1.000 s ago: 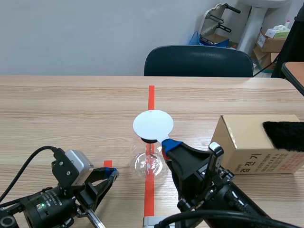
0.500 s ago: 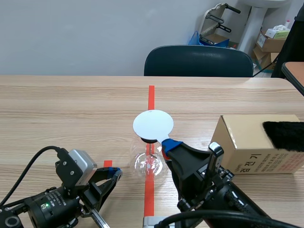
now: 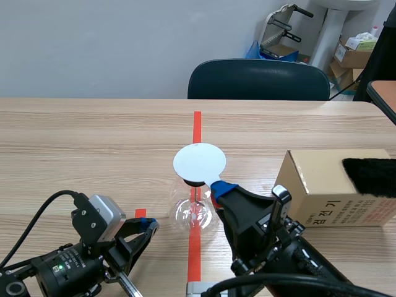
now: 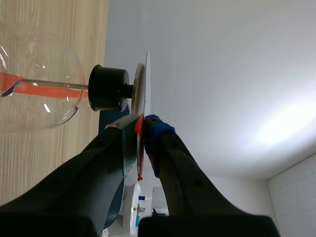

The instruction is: Do the electroscope experiment

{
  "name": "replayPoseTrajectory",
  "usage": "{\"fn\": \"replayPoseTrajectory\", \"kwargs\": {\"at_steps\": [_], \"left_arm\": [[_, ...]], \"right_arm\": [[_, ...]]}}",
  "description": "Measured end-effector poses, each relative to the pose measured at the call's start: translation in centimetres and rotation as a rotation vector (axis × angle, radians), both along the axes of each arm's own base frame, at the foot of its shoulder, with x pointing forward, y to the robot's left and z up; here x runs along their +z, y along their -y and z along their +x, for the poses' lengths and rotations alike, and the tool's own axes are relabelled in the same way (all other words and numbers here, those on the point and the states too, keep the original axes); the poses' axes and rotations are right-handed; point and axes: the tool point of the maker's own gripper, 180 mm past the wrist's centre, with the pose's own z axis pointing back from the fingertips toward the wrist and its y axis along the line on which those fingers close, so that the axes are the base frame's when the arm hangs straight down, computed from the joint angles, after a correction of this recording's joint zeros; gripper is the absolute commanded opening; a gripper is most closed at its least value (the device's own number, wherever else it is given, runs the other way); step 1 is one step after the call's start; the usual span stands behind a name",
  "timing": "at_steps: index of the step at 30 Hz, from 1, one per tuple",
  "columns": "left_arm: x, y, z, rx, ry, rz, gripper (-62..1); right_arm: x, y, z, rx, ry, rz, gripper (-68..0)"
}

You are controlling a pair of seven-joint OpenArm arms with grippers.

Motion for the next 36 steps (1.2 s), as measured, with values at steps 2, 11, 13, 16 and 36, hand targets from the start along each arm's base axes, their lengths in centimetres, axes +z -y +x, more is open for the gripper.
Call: {"fn": "replayPoseTrajectory", "kwargs": {"at_steps": [2, 11, 13, 16, 36], "left_arm": [[0.0, 0.0, 0.0, 0.000, 0.000, 0.000, -58.2], [0.0, 0.0, 0.0, 0.000, 0.000, 0.000, -58.2], [0.0, 0.0, 0.0, 0.000, 0.000, 0.000, -58.2], [0.0, 0.0, 0.0, 0.000, 0.000, 0.000, -58.2], [0.0, 0.0, 0.0, 0.000, 0.000, 0.000, -58.2]], "right_arm": [[0.0, 0.0, 0.0, 0.000, 0.000, 0.000, -66.2], [0.0, 0.0, 0.0, 0.000, 0.000, 0.000, -66.2], [0.0, 0.0, 0.0, 0.000, 0.000, 0.000, -66.2], [0.0, 0.0, 0.0, 0.000, 0.000, 0.000, -66.2], [0.3, 3.2, 2.2, -0.216, 0.015, 0.009, -66.2]]}}
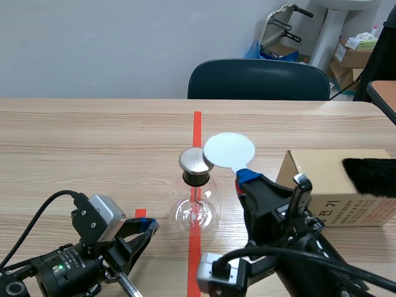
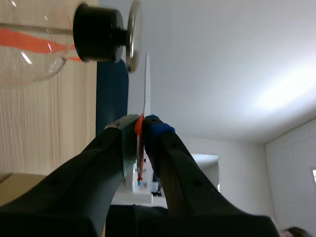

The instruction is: Do the electroscope experiment

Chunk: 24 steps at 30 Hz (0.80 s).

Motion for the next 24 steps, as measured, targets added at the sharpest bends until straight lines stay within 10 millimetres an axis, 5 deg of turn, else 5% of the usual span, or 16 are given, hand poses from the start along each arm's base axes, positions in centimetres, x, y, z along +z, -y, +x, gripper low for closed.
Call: {"fn": "replayPoseTrajectory", "kwargs": {"at_steps": [13, 24], "left_arm": [[0.0, 0.0, 0.0, 0.000, -0.001, 0.001, -58.2], [0.0, 0.0, 0.0, 0.000, -0.001, 0.001, -58.2]], "right_arm": [[0.4, 5.4, 1.8, -0.317, 0.021, 0.014, -66.2], [0.6, 8.1, 2.1, -0.466, 0.029, 0.021, -66.2]]}}
